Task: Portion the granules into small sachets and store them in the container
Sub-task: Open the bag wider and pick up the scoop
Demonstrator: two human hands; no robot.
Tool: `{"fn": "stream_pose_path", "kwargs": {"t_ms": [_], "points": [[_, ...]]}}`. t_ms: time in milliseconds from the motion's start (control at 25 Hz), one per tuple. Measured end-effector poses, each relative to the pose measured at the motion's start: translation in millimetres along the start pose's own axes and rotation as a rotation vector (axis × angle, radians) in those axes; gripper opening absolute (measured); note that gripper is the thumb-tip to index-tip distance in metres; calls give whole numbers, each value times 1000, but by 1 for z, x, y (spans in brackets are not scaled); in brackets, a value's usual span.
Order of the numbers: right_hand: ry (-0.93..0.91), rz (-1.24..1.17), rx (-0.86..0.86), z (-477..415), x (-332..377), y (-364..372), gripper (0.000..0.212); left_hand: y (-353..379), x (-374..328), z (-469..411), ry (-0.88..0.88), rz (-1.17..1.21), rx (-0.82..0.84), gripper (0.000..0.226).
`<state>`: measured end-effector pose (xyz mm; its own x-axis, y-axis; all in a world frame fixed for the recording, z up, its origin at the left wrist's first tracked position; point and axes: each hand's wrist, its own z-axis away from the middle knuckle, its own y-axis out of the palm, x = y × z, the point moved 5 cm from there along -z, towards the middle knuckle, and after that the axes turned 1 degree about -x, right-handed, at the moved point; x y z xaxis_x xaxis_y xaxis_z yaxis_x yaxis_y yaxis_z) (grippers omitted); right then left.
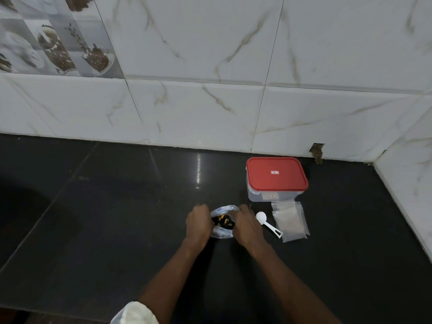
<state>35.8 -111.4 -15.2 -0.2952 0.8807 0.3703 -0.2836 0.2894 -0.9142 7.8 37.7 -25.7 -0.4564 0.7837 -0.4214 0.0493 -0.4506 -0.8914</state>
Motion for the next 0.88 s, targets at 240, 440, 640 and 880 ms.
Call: {"fn": "stream_pose_path", "kwargs": {"t_ms": [240,440,640,880], "points": [[-22,63,60,-4,2,6,47,1,8,-1,49,35,-36,20],[-35,60,75,-2,5,8,52,-3,6,0,92,-7,-44,29],[-174,108,59,21,12,6,45,-9,-10,-16,215,-87,-53,30],[-190,-31,19,33,6,16,43,-3,-21,-28,257,-137,13,27]]}}
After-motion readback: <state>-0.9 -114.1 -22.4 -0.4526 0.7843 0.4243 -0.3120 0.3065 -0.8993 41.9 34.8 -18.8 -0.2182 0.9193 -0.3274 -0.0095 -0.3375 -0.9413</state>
